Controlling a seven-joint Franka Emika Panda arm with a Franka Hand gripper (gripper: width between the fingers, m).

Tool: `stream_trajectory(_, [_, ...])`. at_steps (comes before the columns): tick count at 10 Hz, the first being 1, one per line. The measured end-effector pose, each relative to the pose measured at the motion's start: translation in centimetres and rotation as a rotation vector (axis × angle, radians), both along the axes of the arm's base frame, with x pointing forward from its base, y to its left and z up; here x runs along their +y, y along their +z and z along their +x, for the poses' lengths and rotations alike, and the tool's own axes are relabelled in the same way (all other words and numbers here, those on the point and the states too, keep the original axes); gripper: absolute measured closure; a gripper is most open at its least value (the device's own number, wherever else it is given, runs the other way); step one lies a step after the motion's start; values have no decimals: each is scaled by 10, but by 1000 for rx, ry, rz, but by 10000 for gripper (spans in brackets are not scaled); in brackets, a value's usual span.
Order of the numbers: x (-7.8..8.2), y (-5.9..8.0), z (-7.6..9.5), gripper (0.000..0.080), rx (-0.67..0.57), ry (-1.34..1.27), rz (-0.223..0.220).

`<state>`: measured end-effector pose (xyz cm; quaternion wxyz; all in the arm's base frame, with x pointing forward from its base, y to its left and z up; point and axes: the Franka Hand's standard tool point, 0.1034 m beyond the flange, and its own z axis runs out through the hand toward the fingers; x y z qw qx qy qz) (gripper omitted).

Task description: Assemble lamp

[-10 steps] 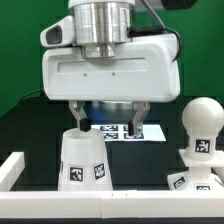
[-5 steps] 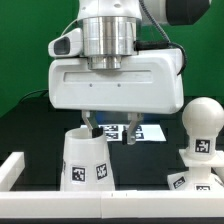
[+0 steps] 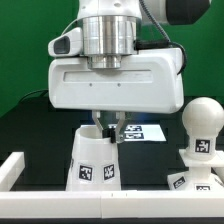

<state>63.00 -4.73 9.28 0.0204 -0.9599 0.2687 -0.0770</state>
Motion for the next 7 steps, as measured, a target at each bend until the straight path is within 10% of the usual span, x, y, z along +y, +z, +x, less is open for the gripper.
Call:
stream_trajectory(3, [1, 18, 0, 759, 2, -3, 21])
stream_trajectory(7, [27, 121, 3, 759, -49, 17, 102])
